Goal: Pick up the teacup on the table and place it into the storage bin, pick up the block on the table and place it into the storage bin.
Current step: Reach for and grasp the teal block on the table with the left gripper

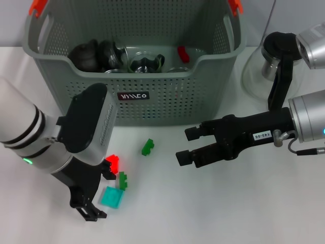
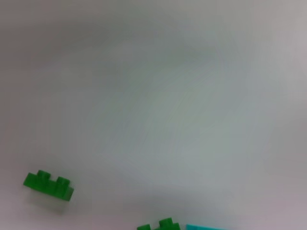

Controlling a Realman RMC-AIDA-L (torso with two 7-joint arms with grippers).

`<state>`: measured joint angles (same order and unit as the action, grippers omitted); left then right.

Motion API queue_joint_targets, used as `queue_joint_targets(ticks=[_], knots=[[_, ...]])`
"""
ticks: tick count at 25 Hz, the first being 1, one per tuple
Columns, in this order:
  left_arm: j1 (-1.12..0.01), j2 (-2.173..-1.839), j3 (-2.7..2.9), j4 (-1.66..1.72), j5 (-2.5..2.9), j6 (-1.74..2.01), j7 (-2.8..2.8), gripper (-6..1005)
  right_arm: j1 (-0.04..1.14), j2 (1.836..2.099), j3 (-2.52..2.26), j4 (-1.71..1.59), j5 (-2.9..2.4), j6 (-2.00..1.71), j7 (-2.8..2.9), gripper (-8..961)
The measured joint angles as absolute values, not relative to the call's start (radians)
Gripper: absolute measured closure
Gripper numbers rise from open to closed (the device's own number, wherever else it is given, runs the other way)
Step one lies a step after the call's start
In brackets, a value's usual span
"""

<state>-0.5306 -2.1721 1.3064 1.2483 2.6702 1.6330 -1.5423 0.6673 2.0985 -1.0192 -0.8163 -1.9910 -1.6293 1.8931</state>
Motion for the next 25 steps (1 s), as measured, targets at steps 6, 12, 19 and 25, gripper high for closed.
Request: queue_joint_targets(ticks=[6, 12, 19, 25], knots=[[-0.548, -2.171, 1.318, 1.222, 2.673, 1.622, -1.563, 131, 0.666, 2.099, -1.020, -0.807, -1.991, -1.625, 1.888, 7], [-0.550, -2.171, 1.325, 1.216, 2.674, 1.613, -1.581, 134, 0.662, 2.098, -1.020, -0.807, -1.991, -1.624, 1.886, 7], [-0.571, -2.169, 1.331, 1.171, 2.684, 1.602, -1.615, 264, 0.660, 2.098, -1.020, -0.807, -1.991, -1.624, 1.884, 7], [-0.575, -2.172, 1.334, 1.168, 2.681, 1.610, -1.625, 545, 0.659, 2.099, -1.020, -0.807, -1.991, -1.628, 1.881, 6]])
